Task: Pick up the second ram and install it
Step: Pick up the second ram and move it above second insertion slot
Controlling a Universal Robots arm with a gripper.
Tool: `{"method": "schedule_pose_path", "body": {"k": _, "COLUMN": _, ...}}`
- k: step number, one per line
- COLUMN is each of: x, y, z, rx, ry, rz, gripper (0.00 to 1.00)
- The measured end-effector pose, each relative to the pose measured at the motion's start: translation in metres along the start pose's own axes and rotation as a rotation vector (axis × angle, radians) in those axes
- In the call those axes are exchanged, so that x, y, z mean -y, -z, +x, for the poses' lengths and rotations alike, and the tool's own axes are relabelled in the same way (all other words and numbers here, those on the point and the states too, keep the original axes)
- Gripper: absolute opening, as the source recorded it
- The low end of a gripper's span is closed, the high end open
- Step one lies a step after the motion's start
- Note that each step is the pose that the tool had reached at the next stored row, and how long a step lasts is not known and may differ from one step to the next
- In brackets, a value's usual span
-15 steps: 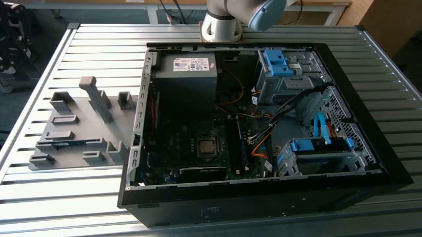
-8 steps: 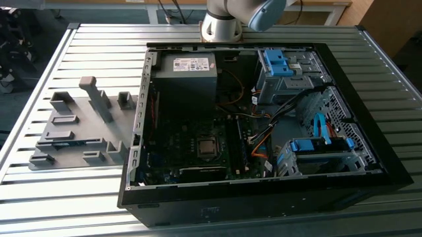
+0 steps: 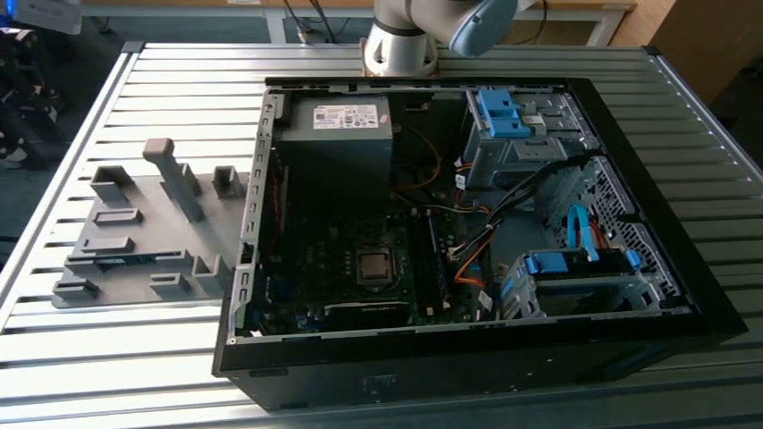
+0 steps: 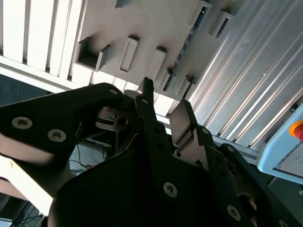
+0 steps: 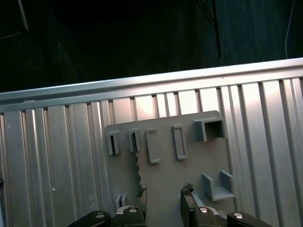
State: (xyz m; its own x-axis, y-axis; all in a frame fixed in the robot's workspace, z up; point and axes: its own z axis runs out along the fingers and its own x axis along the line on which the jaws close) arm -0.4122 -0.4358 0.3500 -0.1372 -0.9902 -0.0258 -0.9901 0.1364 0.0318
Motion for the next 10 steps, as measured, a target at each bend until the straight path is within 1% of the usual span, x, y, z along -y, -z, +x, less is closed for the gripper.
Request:
{"method": "schedule_pose_path", "body": {"k": 4, "x": 0.002, "y": -0.0072, "z": 0.0123, "rx": 0.0032, "ry": 0.0, "rz": -0.0001, "gripper": 0.41}}
{"method": "schedule_pose_path", "body": {"k": 6, "x": 0.0024, "y": -0.0109, "z": 0.0142, "rx": 0.0036, "ry": 0.0, "rz": 0.0001, "gripper": 0.41}}
{"method": "schedule_pose_path", "body": {"k": 10, "x": 0.0026, "y": -0.0181, "z": 0.0145, "rx": 0.0035, "ry": 0.001, "rz": -0.0002, "gripper": 0.41}}
